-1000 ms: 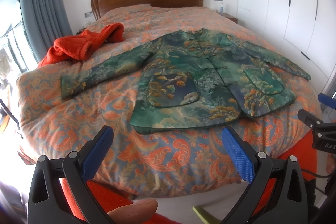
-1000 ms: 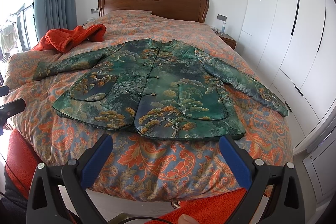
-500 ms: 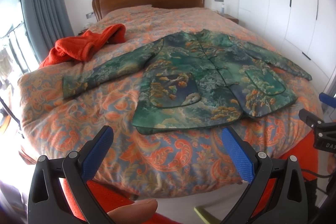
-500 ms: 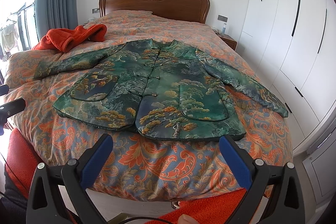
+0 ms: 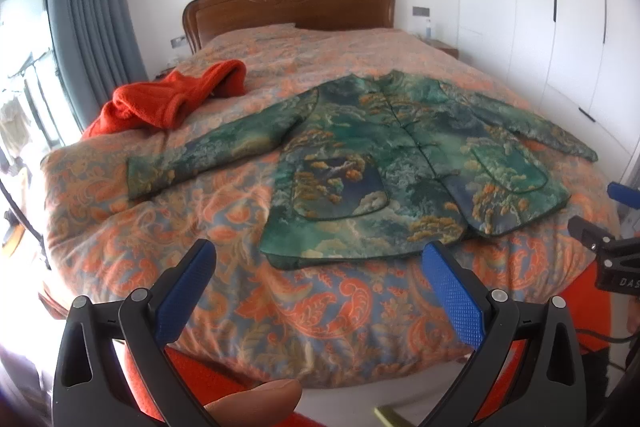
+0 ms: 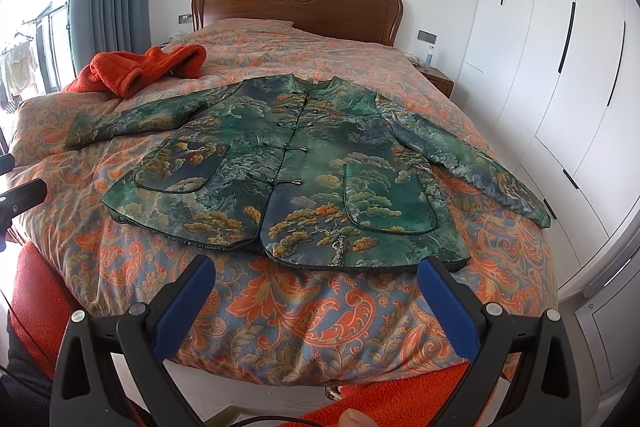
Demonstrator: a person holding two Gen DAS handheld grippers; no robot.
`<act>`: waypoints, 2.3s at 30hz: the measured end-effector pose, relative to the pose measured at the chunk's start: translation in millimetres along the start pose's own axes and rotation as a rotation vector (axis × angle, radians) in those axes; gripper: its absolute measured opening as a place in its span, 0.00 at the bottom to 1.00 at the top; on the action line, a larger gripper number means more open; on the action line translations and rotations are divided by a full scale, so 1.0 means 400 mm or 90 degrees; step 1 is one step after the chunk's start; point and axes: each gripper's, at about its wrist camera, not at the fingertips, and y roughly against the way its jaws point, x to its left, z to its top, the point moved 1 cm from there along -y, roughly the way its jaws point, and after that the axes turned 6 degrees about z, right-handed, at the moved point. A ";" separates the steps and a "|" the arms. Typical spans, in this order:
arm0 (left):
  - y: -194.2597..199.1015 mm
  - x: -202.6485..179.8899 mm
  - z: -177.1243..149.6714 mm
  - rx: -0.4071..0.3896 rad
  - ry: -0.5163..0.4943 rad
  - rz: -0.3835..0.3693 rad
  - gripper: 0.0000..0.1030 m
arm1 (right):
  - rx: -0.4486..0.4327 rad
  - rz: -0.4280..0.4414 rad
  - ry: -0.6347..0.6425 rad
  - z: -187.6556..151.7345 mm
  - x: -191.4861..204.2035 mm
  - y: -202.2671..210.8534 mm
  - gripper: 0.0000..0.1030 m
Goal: Fold large clothes
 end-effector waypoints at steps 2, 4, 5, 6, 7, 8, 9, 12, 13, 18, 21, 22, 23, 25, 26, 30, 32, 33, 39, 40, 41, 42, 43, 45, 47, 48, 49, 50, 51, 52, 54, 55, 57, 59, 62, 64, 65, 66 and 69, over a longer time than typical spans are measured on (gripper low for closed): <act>0.002 0.006 0.002 -0.006 0.013 0.001 1.00 | -0.001 0.000 0.001 0.001 0.000 0.000 1.00; -0.003 0.012 0.004 -0.004 0.024 0.000 1.00 | -0.002 -0.001 0.002 0.002 0.000 0.000 1.00; -0.004 0.012 0.003 -0.003 0.026 -0.002 1.00 | -0.003 -0.001 0.002 0.002 0.000 -0.001 1.00; -0.006 0.013 0.001 -0.004 0.028 -0.004 1.00 | -0.003 0.000 0.003 0.002 -0.001 -0.001 1.00; -0.006 0.013 -0.001 -0.007 0.028 -0.002 1.00 | -0.003 -0.001 0.003 0.002 -0.001 -0.002 1.00; -0.005 0.014 -0.003 -0.010 0.028 0.004 1.00 | -0.002 -0.001 0.003 0.002 -0.001 -0.003 1.00; -0.004 0.017 -0.004 -0.015 0.028 0.010 1.00 | -0.001 -0.002 0.003 0.003 -0.001 -0.003 1.00; 0.001 0.018 -0.011 -0.022 0.029 0.020 1.00 | -0.003 -0.004 0.005 0.007 -0.004 -0.004 1.00; 0.000 0.020 -0.012 -0.022 0.028 0.020 1.00 | -0.007 -0.006 0.007 0.009 -0.005 -0.002 1.00; -0.018 0.024 -0.010 -0.007 0.019 0.020 1.00 | -0.032 -0.010 0.000 0.017 -0.029 0.007 1.00; -0.027 0.029 -0.006 0.005 0.029 0.009 1.00 | -0.049 -0.013 -0.015 0.019 -0.054 0.010 1.00; -0.029 0.030 -0.005 0.007 0.030 0.008 1.00 | -0.055 -0.015 -0.021 0.020 -0.063 0.012 1.00; -0.030 0.029 -0.004 0.008 0.031 0.009 1.00 | -0.065 -0.018 -0.026 0.022 -0.073 0.015 1.00; -0.034 0.027 -0.002 0.013 0.034 0.011 1.00 | -0.090 -0.026 -0.033 0.028 -0.094 0.022 1.00; -0.036 0.027 -0.002 0.015 0.038 0.010 1.00 | -0.102 -0.033 -0.032 0.031 -0.102 0.025 1.00; -0.047 0.029 0.002 0.031 0.060 -0.013 1.00 | -0.108 -0.011 -0.021 0.039 -0.139 0.010 1.00; -0.049 0.023 0.004 0.033 0.057 -0.011 1.00 | -0.087 -0.007 -0.022 0.034 -0.148 -0.008 1.00; -0.048 0.022 0.004 0.033 0.055 -0.008 1.00 | -0.080 -0.012 -0.022 0.030 -0.153 -0.015 1.00; -0.060 0.006 0.007 0.051 0.036 -0.005 1.00 | -0.056 -0.014 -0.079 0.018 -0.226 -0.027 1.00; -0.061 0.005 0.007 0.055 0.036 -0.008 1.00 | -0.056 -0.039 -0.086 0.021 -0.253 -0.027 1.00; -0.062 0.004 0.007 0.057 0.036 -0.009 1.00 | -0.068 -0.070 -0.088 0.024 -0.277 -0.021 1.00; -0.062 0.003 0.007 0.059 0.036 -0.008 1.00 | -0.094 -0.111 -0.087 0.031 -0.315 -0.011 1.00; -0.063 0.003 0.008 0.060 0.038 -0.008 1.00 | -0.106 -0.135 -0.089 0.037 -0.345 -0.008 1.00; -0.064 0.003 0.008 0.063 0.044 -0.011 1.00 | -0.119 -0.155 -0.117 0.055 -0.434 -0.011 1.00; -0.065 0.003 0.008 0.067 0.050 -0.015 1.00 | -0.135 -0.140 -0.181 0.069 -0.551 -0.029 1.00; -0.064 0.002 0.008 0.069 0.055 -0.017 1.00 | -0.141 -0.125 -0.220 0.072 -0.613 -0.046 1.00; -0.064 0.001 0.007 0.071 0.060 -0.018 1.00 | -0.144 -0.112 -0.256 0.071 -0.669 -0.066 1.00; -0.064 0.000 0.007 0.072 0.062 -0.020 1.00 | -0.144 -0.096 -0.300 0.066 -0.734 -0.097 1.00; -0.063 -0.002 0.007 0.074 0.063 -0.021 1.00 | -0.141 -0.084 -0.334 0.061 -0.778 -0.121 1.00; -0.062 -0.005 0.007 0.076 0.062 -0.020 1.00 | -0.128 -0.065 -0.385 0.048 -0.841 -0.163 1.00; -0.058 -0.011 0.008 0.075 0.057 -0.016 1.00 | -0.099 -0.036 -0.487 0.021 -0.942 -0.246 1.00; -0.057 -0.012 0.009 0.074 0.054 -0.012 1.00 | -0.095 -0.019 -0.531 0.006 -0.977 -0.280 1.00; -0.055 -0.014 0.011 0.074 0.052 -0.006 1.00 | -0.102 0.009 -0.601 -0.025 -1.035 -0.340 1.00; -0.055 -0.013 0.012 0.077 0.055 -0.003 1.00 | -0.104 0.012 -0.666 -0.055 -1.083 -0.401 1.00; -0.061 -0.012 0.015 0.084 0.058 0.001 1.00 | -0.120 -0.003 -0.732 -0.085 -1.134 -0.461 0.95; -0.064 -0.013 0.016 0.088 0.059 0.003 1.00 | -0.125 -0.012 -0.774 -0.104 -1.160 -0.492 0.87; -0.066 -0.015 0.016 0.090 0.059 0.003 1.00 | -0.123 -0.024 -0.801 -0.116 -1.172 -0.509 0.79; -0.068 -0.018 0.015 0.092 0.058 0.003 1.00 | -0.125 -0.031 -0.820 -0.125 -1.178 -0.519 0.72; -0.075 -0.025 0.013 0.099 0.055 0.002 1.00 | -0.118 -0.060 -0.835 -0.131 -1.190 -0.551 0.35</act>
